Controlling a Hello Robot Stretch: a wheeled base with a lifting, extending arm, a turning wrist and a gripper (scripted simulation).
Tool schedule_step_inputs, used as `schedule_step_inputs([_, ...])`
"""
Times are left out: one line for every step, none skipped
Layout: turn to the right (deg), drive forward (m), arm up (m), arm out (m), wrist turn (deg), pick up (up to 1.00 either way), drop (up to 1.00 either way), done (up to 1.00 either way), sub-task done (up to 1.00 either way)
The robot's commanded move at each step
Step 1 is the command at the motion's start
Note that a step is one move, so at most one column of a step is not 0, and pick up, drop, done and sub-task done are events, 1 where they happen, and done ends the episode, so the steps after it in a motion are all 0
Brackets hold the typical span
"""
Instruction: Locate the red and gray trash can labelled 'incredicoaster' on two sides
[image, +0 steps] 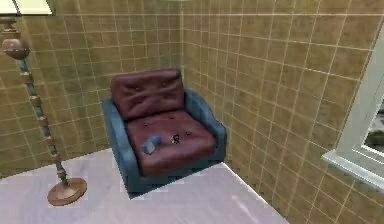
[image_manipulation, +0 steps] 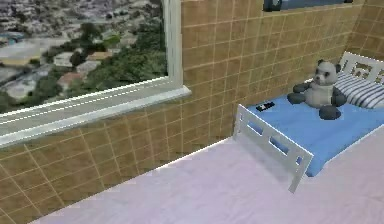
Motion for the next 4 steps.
schedule_step_inputs([-45.0, 0.00, 0.00, 0.00, 0.0, 0.00, 0.00, 0.00, 0.00])
schedule_step_inputs([-45.0, 0.00, 0.00, 0.00, 0.0, 0.00, 0.00, 0.00, 0.00])
schedule_step_inputs([-30.0, 0.00, 0.00, 0.00, 0.0, 0.00, 0.00, 0.00, 0.00])
schedule_step_inputs([0.0, 1.00, 0.00, 0.00, 0.0, 0.00, 0.00, 0.00, 0.00])
